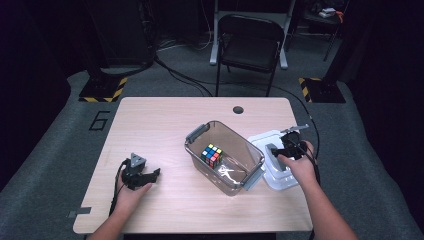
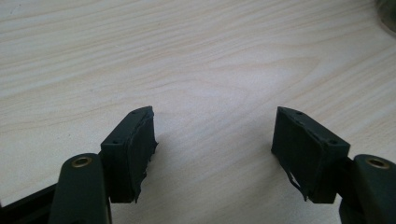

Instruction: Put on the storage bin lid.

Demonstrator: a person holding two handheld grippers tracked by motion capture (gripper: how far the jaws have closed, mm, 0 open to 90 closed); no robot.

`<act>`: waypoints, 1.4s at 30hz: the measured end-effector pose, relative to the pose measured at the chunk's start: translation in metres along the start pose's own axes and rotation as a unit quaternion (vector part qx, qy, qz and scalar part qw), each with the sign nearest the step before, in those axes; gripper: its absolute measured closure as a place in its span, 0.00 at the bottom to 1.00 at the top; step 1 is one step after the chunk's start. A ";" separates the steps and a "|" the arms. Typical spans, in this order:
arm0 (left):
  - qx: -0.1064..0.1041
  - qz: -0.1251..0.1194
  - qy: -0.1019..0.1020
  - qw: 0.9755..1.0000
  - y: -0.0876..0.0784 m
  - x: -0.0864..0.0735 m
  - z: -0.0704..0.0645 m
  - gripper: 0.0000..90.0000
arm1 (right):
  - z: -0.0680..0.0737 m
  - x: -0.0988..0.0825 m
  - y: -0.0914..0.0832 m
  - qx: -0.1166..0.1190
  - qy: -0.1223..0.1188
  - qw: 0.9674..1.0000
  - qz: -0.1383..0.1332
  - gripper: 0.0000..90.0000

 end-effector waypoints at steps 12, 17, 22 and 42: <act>0.000 0.000 0.000 1.000 0.000 0.000 0.000 0.33 | -0.002 -0.006 0.007 -0.001 0.011 1.000 0.014 0.47; 0.000 0.000 0.000 1.000 0.000 0.000 0.000 0.33 | -0.004 -0.008 0.011 0.002 0.007 1.000 0.017 0.48; 0.000 0.000 0.000 1.000 0.000 0.000 0.000 0.33 | -0.006 -0.010 0.013 0.002 0.012 1.000 0.020 0.51; 0.000 0.000 0.000 1.000 0.000 0.000 0.000 0.33 | -0.005 -0.015 0.020 0.000 0.000 0.999 0.037 0.66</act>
Point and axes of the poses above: each handheld gripper's, and its own axes: y roughly forward along the jaws, x roughly out of its top, z roughly to its left, the point moved 7 cm from there along y, roughly forward along the jaws, and after that the axes turned 13 degrees about y, right-handed, at the moved point
